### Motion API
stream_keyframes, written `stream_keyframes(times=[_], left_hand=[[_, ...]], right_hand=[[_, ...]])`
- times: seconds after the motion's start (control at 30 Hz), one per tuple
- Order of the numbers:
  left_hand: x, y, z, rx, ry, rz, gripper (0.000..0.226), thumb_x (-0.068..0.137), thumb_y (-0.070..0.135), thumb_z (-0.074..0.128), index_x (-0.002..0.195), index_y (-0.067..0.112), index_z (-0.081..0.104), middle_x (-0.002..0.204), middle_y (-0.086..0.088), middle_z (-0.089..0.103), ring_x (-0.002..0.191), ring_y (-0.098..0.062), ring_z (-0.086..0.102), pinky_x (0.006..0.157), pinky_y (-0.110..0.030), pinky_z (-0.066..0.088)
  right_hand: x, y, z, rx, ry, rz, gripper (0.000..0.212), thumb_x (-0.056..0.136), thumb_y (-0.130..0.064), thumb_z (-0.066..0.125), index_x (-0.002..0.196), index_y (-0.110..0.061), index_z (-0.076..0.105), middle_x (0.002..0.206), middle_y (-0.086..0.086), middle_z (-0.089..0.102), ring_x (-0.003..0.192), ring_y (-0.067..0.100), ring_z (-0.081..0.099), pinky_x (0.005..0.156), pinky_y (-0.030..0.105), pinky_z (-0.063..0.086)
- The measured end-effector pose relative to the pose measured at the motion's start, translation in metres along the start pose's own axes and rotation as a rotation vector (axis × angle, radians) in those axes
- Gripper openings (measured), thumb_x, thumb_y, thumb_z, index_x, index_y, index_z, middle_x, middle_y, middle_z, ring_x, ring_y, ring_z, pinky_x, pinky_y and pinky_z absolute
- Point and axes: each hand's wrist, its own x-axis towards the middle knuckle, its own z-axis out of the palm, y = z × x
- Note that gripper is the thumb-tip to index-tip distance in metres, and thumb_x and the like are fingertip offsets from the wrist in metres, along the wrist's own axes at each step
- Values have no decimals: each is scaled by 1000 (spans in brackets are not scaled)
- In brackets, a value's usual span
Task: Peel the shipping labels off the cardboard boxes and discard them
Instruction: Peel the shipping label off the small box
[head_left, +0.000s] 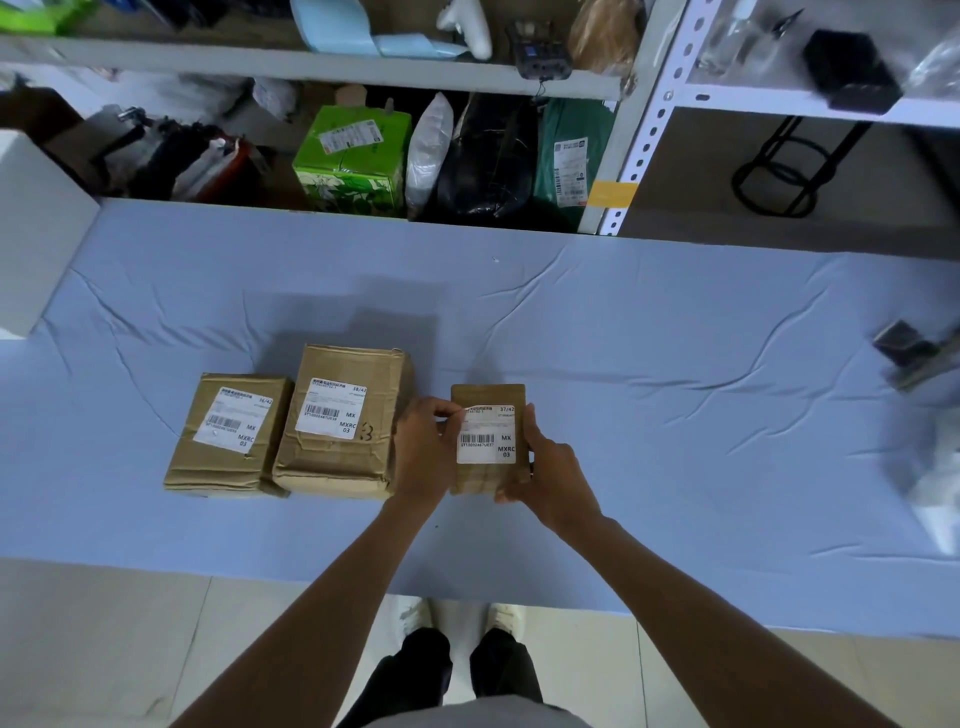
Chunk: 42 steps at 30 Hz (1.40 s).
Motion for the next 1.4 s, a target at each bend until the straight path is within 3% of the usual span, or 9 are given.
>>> stream_keyframes(times=[0.17, 0.33, 0.57, 0.73, 0.8, 0.87, 0.97, 1.1, 1.4], left_hand=[[1, -1, -1, -31, 0, -51, 9, 87, 14, 61, 79, 18, 60, 89, -7, 64, 82, -19, 63, 68, -30, 54], [-4, 7, -3, -27, -22, -51, 11, 89, 12, 59, 79, 17, 57, 94, -8, 63, 82, -13, 57, 64, -12, 41], [-6, 7, -5, -48, -31, -40, 12, 88, 12, 60, 78, 19, 57, 95, -9, 62, 82, -13, 60, 66, -15, 43], [-7, 8, -6, -60, -26, -45, 12, 88, 12, 61, 78, 19, 58, 94, -5, 63, 76, -4, 56, 65, -13, 43], [-5, 7, -6, -77, -34, -55, 16, 87, 12, 61, 76, 21, 57, 93, -6, 63, 79, -10, 60, 68, -23, 49], [-3, 3, -6, -87, -43, -76, 16, 87, 12, 61, 75, 22, 56, 92, -8, 64, 81, -18, 64, 70, -32, 55], [0, 2, -6, -86, -50, -99, 8, 87, 11, 61, 80, 14, 60, 90, -10, 65, 80, -24, 66, 68, -35, 57], [2, 4, -7, -81, -63, -82, 5, 88, 11, 61, 83, 11, 60, 92, -11, 65, 83, -20, 64, 71, -32, 56], [3, -1, -8, -81, -69, -111, 16, 87, 12, 63, 76, 20, 55, 90, -10, 64, 80, -22, 64, 70, -33, 54]], right_hand=[[-1, -4, -4, -27, -5, -12, 114, 74, -6, 74, 151, -30, -6, 114, 1, 64, 93, 16, 64, 84, 28, 53], [-1, 1, -2, -43, 1, -21, 122, 69, -7, 78, 150, -33, -10, 114, 1, 64, 97, 19, 63, 88, 35, 54], [-1, 6, 1, -23, 5, -49, 124, 65, -12, 81, 150, -34, -6, 116, -1, 63, 98, 19, 64, 87, 36, 54], [1, 8, -4, 38, -5, -74, 123, 59, -12, 85, 151, -32, 6, 109, -7, 61, 91, 15, 64, 82, 38, 57], [-2, 7, -4, 123, 17, -92, 119, 56, -7, 86, 148, -34, 16, 108, -20, 56, 90, 12, 63, 78, 33, 58], [-5, 5, -2, 219, 48, -103, 115, 53, 0, 87, 143, -38, 25, 107, -28, 52, 93, 6, 60, 70, 18, 56], [-6, 4, 2, 313, 74, -115, 113, 51, 7, 85, 130, -49, 27, 109, -23, 53, 99, 5, 57, 64, 12, 52], [-4, 5, 6, 369, 50, -86, 123, 50, 9, 85, 147, -32, 21, 114, -17, 51, 106, 9, 55, 69, 14, 54], [-4, 10, 3, 346, -1, -93, 125, 51, 12, 84, 150, -27, 19, 123, -6, 52, 106, 7, 55, 66, 15, 55]])
